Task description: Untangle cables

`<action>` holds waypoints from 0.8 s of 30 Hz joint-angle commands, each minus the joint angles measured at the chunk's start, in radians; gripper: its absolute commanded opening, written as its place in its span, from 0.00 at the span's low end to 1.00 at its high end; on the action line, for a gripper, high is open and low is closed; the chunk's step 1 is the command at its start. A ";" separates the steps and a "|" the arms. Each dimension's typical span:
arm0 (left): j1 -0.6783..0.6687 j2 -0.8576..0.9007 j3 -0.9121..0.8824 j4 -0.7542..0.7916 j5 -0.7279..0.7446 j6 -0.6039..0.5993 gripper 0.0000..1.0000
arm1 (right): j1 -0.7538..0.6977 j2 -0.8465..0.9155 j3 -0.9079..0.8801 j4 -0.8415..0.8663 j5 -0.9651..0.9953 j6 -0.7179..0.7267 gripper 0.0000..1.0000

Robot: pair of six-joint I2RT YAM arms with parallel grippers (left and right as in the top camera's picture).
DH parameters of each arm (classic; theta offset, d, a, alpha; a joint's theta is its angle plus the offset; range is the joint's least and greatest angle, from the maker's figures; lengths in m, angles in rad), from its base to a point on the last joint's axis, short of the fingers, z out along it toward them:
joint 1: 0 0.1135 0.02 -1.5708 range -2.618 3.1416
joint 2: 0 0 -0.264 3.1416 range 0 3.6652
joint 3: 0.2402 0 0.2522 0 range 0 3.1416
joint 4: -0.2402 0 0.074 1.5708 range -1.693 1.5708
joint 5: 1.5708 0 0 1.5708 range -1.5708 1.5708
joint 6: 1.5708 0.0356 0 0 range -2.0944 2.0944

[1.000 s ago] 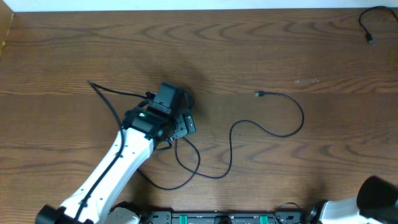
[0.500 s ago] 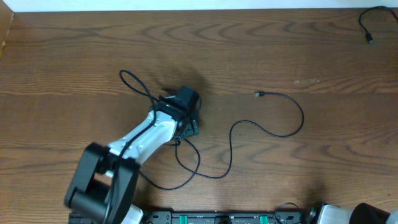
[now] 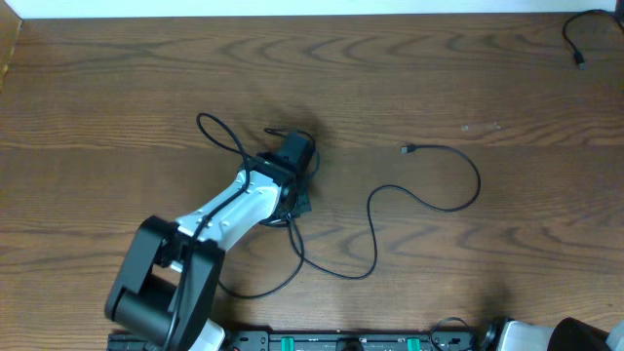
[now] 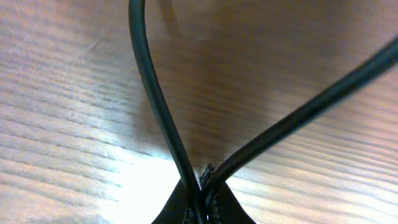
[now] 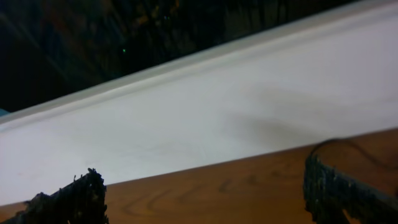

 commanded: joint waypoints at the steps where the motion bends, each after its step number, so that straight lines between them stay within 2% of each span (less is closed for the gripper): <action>1: 0.002 -0.124 0.107 0.007 0.038 0.002 0.08 | 0.005 -0.003 -0.012 -0.025 -0.006 0.079 0.99; 4: 0.002 -0.220 0.183 0.070 0.054 0.004 0.08 | 0.005 -0.016 -0.012 -0.063 -0.048 0.087 0.99; 6: 0.002 -0.275 0.212 0.184 0.096 0.023 0.08 | 0.005 -0.026 -0.012 -0.080 -0.064 0.087 0.99; 12: 0.000 -0.333 0.218 0.769 0.138 0.033 0.08 | 0.004 -0.066 -0.012 -0.125 -0.047 0.081 0.99; 16: -0.006 -0.238 0.218 1.040 0.139 -0.140 0.08 | 0.005 -0.094 -0.012 -0.136 -0.044 0.029 0.99; 18: -0.021 -0.162 0.220 1.124 0.139 -0.158 0.08 | 0.003 -0.103 -0.012 -0.137 -0.033 0.022 0.99; 21: -0.063 -0.029 0.255 1.194 0.168 -0.185 0.08 | 0.003 -0.132 -0.012 -0.136 0.024 0.022 0.99; 24: -0.123 0.107 0.354 1.199 0.204 -0.172 0.08 | 0.003 -0.173 -0.012 -0.137 0.103 0.021 0.99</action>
